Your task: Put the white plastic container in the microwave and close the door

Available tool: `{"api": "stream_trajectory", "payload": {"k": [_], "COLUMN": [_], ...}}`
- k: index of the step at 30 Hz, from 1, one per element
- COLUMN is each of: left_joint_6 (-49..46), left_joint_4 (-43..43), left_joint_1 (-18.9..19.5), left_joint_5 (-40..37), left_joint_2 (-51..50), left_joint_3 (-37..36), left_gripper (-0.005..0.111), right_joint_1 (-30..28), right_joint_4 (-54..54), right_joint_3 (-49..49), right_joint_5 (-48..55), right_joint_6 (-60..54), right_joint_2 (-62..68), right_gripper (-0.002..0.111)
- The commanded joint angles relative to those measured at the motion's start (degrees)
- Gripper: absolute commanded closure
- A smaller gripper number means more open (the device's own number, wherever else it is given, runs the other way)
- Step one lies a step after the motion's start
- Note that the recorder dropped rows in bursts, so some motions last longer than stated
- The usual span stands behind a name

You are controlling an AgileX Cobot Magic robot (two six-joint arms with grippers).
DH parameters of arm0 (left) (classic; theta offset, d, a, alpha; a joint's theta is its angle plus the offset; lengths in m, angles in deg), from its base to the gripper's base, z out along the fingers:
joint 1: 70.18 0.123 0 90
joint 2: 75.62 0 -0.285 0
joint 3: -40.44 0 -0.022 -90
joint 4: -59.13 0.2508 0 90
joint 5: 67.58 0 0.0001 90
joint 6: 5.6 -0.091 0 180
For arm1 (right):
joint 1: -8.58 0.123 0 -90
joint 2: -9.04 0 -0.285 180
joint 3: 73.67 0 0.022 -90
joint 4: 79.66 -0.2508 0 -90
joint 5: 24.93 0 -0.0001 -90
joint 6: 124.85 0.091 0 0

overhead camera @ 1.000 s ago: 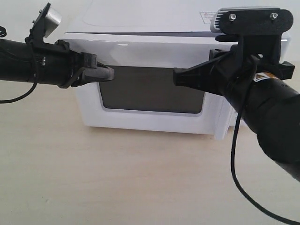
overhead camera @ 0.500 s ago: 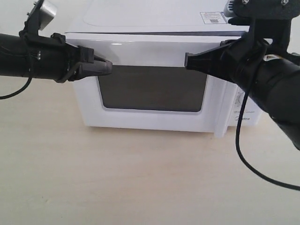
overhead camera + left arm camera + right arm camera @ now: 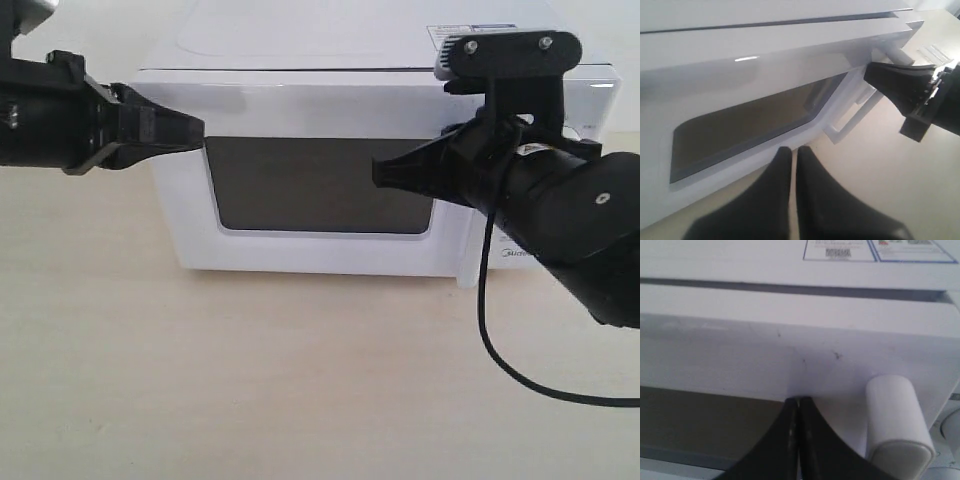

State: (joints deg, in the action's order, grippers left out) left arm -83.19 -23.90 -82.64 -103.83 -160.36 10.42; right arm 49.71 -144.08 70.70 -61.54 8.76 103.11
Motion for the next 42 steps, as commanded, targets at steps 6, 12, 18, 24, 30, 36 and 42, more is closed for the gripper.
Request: {"api": "stream_trajectory", "payload": {"k": [6,12,18,24,30,36,42], "left_joint_6": [2.2,3.3,3.5,16.2,27.3,29.4,29.4], "left_joint_4": [1.3,1.4,1.4,14.9,26.3,28.9,29.5], "left_joint_1": [-0.3,-0.2,-0.2,-0.2,-0.2,-0.2,-0.2], "left_joint_5": [6.0,9.4,9.4,10.0,10.1,12.1,12.4], "left_joint_2": [12.8,18.2,24.9,32.3,35.8,36.3,36.3], "left_joint_3": [-5.8,-10.8,-13.3,-13.4,-13.4,-13.6,-13.9], "left_gripper": [0.102,0.102,0.102,0.102,0.102,0.102,0.102], "right_joint_1": [-0.6,-0.6,-0.6,-4.0,-3.7,6.5,22.4], "right_joint_4": [0.3,0.4,0.3,-0.2,-1.9,-4.4,-6.6], "right_joint_3": [0.2,0.2,0.4,0.4,0.3,-5.3,-14.9], "right_joint_5": [-4.8,-7.3,-7.5,-4.6,-0.5,-4.4,-12.4], "right_joint_6": [-2.9,-3.6,-5.1,-5.1,-6.6,-7.1,-8.1], "right_joint_2": [-1.0,-1.0,-1.0,-1.0,-1.7,-8.0,-15.4], "right_gripper": [0.109,0.109,0.109,0.109,0.109,0.109,0.109]}}
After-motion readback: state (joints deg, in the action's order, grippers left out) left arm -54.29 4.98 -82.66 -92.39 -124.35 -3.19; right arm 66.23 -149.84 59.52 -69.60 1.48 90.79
